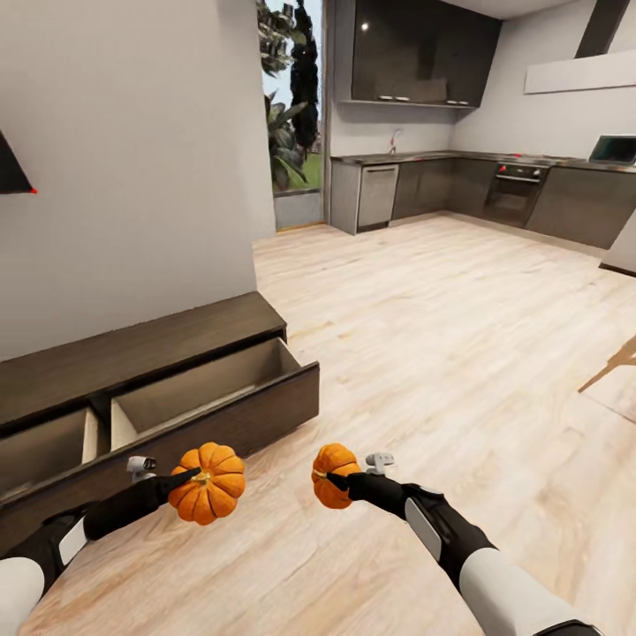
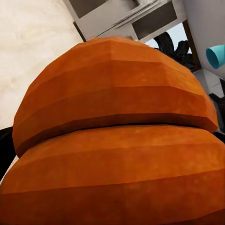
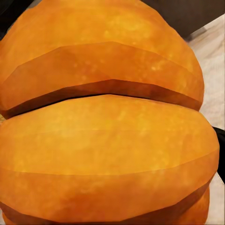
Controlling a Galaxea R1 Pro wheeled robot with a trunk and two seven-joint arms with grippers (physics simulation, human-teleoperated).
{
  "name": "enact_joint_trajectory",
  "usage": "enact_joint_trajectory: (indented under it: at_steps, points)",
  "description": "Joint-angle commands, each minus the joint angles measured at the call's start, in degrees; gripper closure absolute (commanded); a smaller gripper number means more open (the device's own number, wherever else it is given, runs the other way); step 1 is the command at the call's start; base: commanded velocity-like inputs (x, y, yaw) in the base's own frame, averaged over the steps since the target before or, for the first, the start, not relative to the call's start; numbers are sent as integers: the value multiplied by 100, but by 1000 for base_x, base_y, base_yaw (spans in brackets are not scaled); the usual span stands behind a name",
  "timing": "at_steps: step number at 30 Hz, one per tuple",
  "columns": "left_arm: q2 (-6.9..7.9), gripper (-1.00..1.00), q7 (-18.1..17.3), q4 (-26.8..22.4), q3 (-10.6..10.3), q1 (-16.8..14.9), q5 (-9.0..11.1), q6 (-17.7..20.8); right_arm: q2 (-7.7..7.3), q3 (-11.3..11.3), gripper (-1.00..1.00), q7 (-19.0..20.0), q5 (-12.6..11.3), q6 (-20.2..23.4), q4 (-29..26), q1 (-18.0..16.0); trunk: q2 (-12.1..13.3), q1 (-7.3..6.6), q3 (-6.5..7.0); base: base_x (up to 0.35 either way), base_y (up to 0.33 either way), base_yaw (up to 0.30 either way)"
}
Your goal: Place each of the two pumpkins and all three candles from the living room inside a cabinet in the living room (use any cabinet), then make sure every cabinet is closed, and position the cauldron so it is next to a table in the living room.
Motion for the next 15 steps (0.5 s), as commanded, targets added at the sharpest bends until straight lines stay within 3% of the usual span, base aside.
enact_joint_trajectory:
  at_steps: [1,9,10,15]
  points:
    - [0,100,-23,4,-2,-4,13,55,13,12,100,-90,-81,44,-10,-3,-2,2,-4,315,-133,291]
    - [-48,100,-23,14,-9,-4,13,57,30,15,100,-265,-67,52,-10,-3,-2,2,-4,320,-60,291]
    - [-51,100,-23,14,-11,-4,13,53,87,14,100,-453,-11,48,-10,-3,-2,2,-4,322,-2,291]
    - [-52,100,-23,14,-6,-4,13,52,157,13,100,-577,71,51,-10,-3,-2,2,-4,322,-1,291]
